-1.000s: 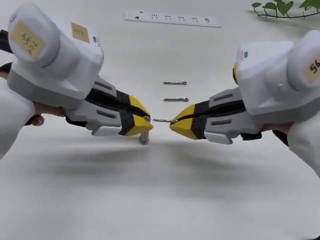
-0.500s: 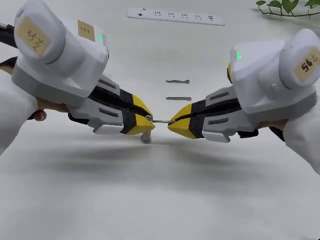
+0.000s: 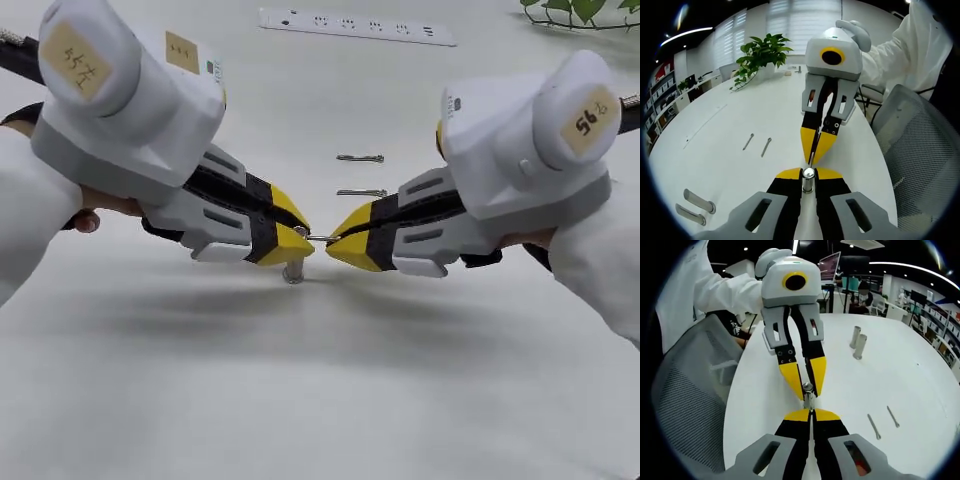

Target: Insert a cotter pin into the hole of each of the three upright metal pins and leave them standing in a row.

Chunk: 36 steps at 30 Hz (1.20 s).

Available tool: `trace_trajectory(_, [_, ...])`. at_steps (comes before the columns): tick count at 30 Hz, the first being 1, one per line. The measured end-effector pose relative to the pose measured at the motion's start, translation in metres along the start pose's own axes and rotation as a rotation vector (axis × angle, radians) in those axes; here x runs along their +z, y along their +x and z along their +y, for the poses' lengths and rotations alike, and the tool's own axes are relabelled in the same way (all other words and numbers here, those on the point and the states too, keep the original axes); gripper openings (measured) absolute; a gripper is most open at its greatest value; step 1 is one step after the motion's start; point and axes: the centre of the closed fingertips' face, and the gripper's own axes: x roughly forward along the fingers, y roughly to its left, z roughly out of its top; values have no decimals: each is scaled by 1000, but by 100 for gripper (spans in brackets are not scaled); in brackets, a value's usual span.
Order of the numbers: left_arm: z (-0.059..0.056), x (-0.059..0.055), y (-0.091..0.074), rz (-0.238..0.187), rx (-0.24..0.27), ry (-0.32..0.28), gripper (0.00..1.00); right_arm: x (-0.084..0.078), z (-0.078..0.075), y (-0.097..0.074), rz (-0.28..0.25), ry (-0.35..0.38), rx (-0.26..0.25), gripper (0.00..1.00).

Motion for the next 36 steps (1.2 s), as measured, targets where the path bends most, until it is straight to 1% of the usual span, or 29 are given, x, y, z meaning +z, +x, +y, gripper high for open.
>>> trace_trajectory(4, [-2,2,1,0,-2,-4,6,4,2,4,-10,-5,12,0])
trace_trajectory(6, [-3,3,2,-2,-3,-35,6,6,1,6,-12,-22,14,0])
trace_trajectory(8, [-3,2,2,-1,-3,-33,6,6,1,7,-3,-44,14,0])
trace_trajectory(10, [-3,2,2,1,-4,-29,6,7,1,8,-6,-53,18,0])
trace_trajectory(12, [-3,1,1,2,-4,-30,6,7,1,7,-10,-48,22,0])
trace_trajectory(15, [-2,1,1,-1,-3,-42,6,7,0,7,-21,-15,33,0])
trace_trajectory(16, [-1,0,0,-2,0,-42,7,7,0,7,-26,-13,28,0])
trace_trajectory(17, [0,0,0,-4,5,-47,8,7,-3,6,-30,-7,16,0])
trace_trajectory(19, [0,0,-1,-2,7,-47,15,6,-4,6,-25,-8,1,4])
trace_trajectory(20, [0,-1,-2,1,7,-47,18,4,-3,4,-17,-10,12,4])
trace_trajectory(21, [0,-1,-2,3,6,-46,19,4,-2,4,-18,-7,13,3])
trace_trajectory(23, [-1,-2,-4,6,6,-46,16,4,-2,1,-23,-4,8,2])
trace_trajectory(28, [-2,-4,-5,17,11,-42,16,4,2,-4,-19,-8,13,2])
trace_trajectory(29, [-3,-4,-5,18,11,-41,16,5,3,-5,-18,-7,19,0])
trace_trajectory(30, [-3,-4,-5,18,12,-41,16,4,6,-5,-13,-5,35,0])
trace_trajectory(32, [-3,-5,-6,28,16,-18,15,4,6,-6,-12,-11,23,0])
trace_trajectory(34, [-3,-6,-6,29,15,-26,14,4,6,-6,-10,-6,26,0])
trace_trajectory(36, [-2,-6,-6,27,18,-26,12,4,3,-6,-12,-4,14,0])
